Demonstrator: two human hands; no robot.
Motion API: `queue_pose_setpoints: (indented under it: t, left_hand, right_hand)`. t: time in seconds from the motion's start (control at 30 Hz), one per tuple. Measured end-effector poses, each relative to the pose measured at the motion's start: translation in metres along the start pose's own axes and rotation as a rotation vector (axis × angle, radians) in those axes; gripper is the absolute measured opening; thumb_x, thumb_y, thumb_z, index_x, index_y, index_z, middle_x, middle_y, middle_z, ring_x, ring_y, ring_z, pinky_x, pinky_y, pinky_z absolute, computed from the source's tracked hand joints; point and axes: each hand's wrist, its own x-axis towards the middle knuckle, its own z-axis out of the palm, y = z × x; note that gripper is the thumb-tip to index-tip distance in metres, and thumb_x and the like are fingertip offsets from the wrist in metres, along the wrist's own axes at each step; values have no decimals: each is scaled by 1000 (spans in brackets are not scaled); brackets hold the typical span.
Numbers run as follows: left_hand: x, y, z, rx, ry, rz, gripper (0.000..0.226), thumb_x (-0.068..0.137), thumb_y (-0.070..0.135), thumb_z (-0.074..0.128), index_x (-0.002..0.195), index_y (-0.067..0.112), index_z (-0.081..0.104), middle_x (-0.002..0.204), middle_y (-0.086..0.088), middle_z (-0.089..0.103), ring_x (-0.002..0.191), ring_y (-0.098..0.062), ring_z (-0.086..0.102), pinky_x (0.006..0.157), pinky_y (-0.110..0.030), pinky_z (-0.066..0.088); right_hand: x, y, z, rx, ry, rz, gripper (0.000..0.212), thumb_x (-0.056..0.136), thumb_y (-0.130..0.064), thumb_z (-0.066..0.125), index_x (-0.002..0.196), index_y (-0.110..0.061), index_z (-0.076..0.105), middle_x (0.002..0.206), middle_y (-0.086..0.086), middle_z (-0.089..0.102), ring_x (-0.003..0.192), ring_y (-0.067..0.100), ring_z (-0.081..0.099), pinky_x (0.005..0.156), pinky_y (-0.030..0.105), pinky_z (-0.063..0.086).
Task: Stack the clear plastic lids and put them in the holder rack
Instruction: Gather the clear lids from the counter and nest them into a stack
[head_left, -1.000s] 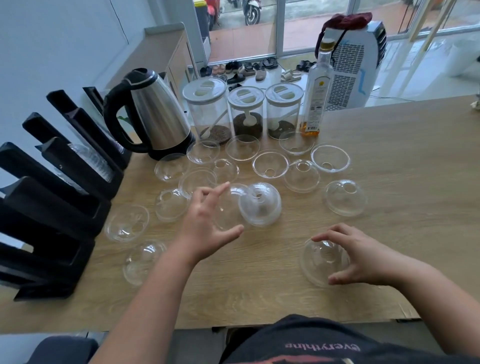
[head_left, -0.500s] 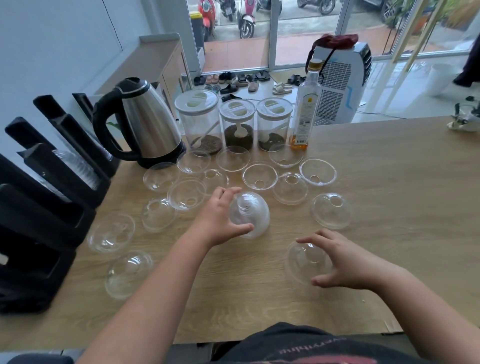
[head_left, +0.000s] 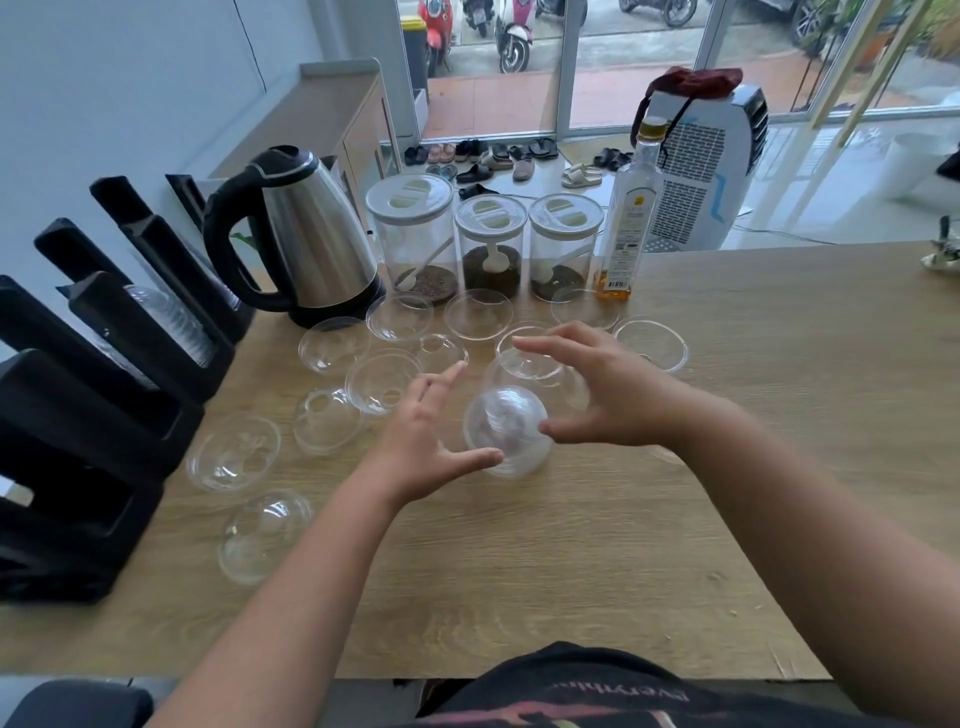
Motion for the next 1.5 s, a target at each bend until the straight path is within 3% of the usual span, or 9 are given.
queue_pose_setpoints:
  t: [0.13, 0.33, 0.5, 0.7, 0.9, 1.1, 1.33, 1.5]
  left_hand:
    - [-28, -18, -21, 23, 89, -65, 100, 68, 55, 81, 151, 32, 30, 136, 12, 39, 120, -8, 45, 101, -30, 41]
    - [-75, -60, -48, 90, 236, -239, 69, 76, 36, 81, 139, 26, 52, 125, 6, 47, 121, -17, 48, 99, -29, 37]
    - [-110, -91, -61, 183, 287, -476, 69, 76, 41, 79, 138, 29, 52, 126, 3, 47, 129, -28, 36, 107, -43, 34]
    - [-131, -113, -57, 195, 268, -603, 87, 69, 53, 81, 145, 34, 43, 143, 1, 41, 134, -27, 31, 111, -44, 33]
    - [-133, -128, -44, 64, 306, -574, 83, 67, 43, 86, 140, 34, 47, 145, 7, 32, 135, -21, 39, 111, -43, 37]
    - [-131, -117, -40, 67, 388, -544, 77, 64, 41, 88, 133, 33, 54, 142, 7, 31, 124, -19, 47, 103, -44, 45]
    - [-101, -68, -27, -9, 395, -333, 99, 60, 48, 88, 144, 30, 40, 127, 6, 48, 116, -12, 51, 101, -36, 47]
    - [-61, -30, -22, -86, 345, -148, 93, 59, 48, 89, 139, 37, 43, 123, 10, 47, 112, -7, 49, 99, -31, 46]
  right_hand:
    - [31, -9, 26, -68, -92, -25, 86, 71, -45, 71, 146, -46, 29, 133, -13, 35, 128, 13, 28, 108, 32, 28]
    - [42, -3, 54, -149, -126, 21, 85, 72, -42, 70, 146, -44, 29, 132, -7, 36, 123, 16, 29, 109, 37, 29]
    - [39, 12, 65, -84, -142, 71, 84, 72, -40, 71, 145, -43, 31, 132, -8, 35, 125, 15, 27, 111, 35, 28]
    - [36, 20, 71, 10, -103, 67, 83, 73, -37, 74, 145, -45, 33, 134, -9, 34, 128, 12, 22, 104, 25, 20]
    - [31, 28, 73, 121, -62, 83, 80, 72, -34, 77, 141, -47, 38, 127, -18, 32, 126, 5, 24, 109, 29, 24]
    - [31, 30, 75, 134, -50, 89, 81, 71, -34, 78, 141, -47, 39, 128, -18, 33, 130, 9, 25, 110, 32, 24]
    - [28, 28, 72, 192, -13, 72, 95, 66, -36, 83, 143, -49, 28, 134, -13, 37, 128, 10, 36, 109, 34, 33]
    - [11, 34, 53, 172, 134, 78, 95, 63, -42, 86, 143, -39, 36, 135, -14, 34, 125, 8, 37, 106, 30, 31]
